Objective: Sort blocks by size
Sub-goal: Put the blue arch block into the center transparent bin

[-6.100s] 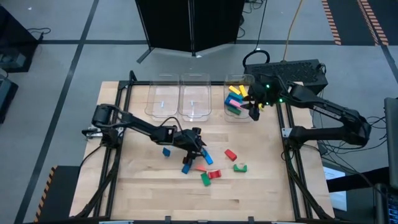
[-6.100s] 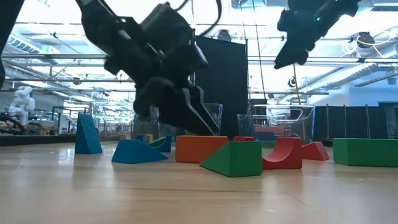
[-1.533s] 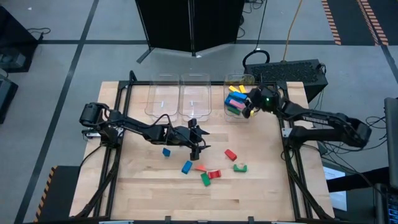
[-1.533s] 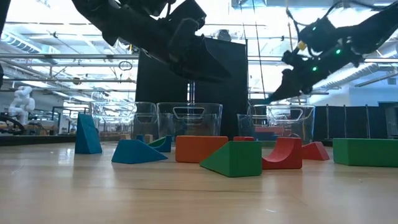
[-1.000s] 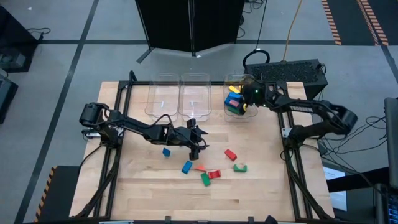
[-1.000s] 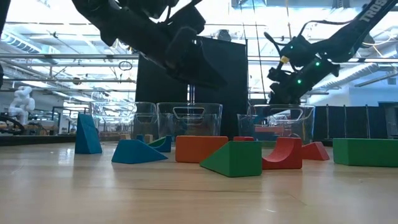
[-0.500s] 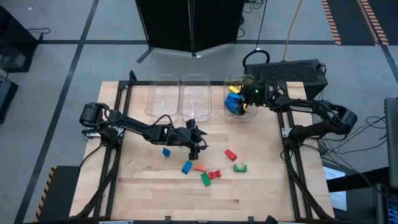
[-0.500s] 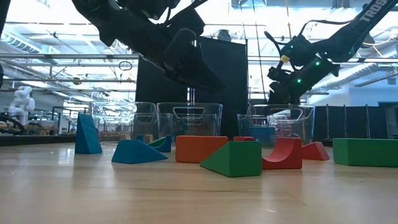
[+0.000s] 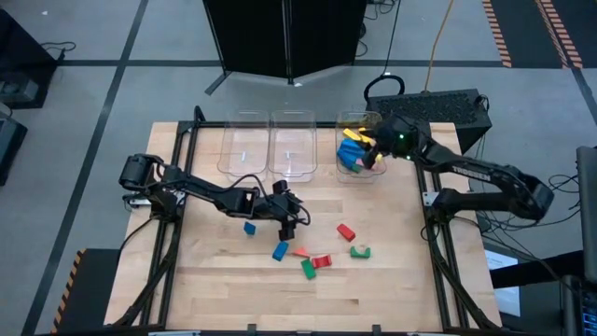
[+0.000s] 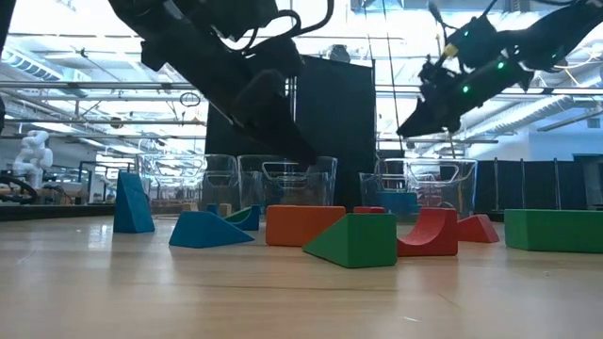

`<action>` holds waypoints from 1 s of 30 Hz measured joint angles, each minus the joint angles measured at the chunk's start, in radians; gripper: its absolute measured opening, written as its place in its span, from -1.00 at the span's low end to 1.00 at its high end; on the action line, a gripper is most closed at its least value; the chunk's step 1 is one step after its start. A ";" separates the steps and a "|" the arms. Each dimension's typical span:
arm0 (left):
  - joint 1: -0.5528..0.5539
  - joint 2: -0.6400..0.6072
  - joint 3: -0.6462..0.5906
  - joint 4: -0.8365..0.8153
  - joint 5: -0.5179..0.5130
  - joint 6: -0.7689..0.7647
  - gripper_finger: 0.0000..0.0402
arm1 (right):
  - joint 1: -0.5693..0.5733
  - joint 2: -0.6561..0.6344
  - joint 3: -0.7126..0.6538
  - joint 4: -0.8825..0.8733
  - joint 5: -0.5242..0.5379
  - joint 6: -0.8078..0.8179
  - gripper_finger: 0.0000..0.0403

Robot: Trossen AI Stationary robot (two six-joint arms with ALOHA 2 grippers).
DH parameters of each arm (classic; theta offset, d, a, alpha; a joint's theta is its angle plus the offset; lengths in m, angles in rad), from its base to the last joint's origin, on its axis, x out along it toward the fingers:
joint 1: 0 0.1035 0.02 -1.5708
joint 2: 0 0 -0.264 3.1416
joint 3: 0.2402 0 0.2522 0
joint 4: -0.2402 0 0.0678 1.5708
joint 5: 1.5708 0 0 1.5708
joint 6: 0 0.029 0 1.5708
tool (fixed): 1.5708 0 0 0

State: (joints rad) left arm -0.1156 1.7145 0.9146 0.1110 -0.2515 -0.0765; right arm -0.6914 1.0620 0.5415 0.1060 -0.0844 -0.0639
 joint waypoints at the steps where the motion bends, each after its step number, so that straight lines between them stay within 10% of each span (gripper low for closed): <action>1: -0.003 0.000 0.000 -0.012 -0.010 -0.010 0.36 | 0.007 -0.016 0.000 -0.011 0.000 0.000 -0.17; 12: -0.010 0.000 0.000 -0.291 -0.125 -0.205 0.36 | 0.135 -0.105 0.000 -0.090 0.000 0.053 -0.17; 30: -0.012 0.000 0.000 -0.473 -0.010 -0.176 0.13 | 0.262 -0.105 0.000 -0.064 0.005 0.079 -0.17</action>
State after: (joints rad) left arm -0.1275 1.7145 0.9146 -0.3619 -0.2611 -0.2520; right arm -0.4290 0.9570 0.5416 0.0421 -0.0791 0.0147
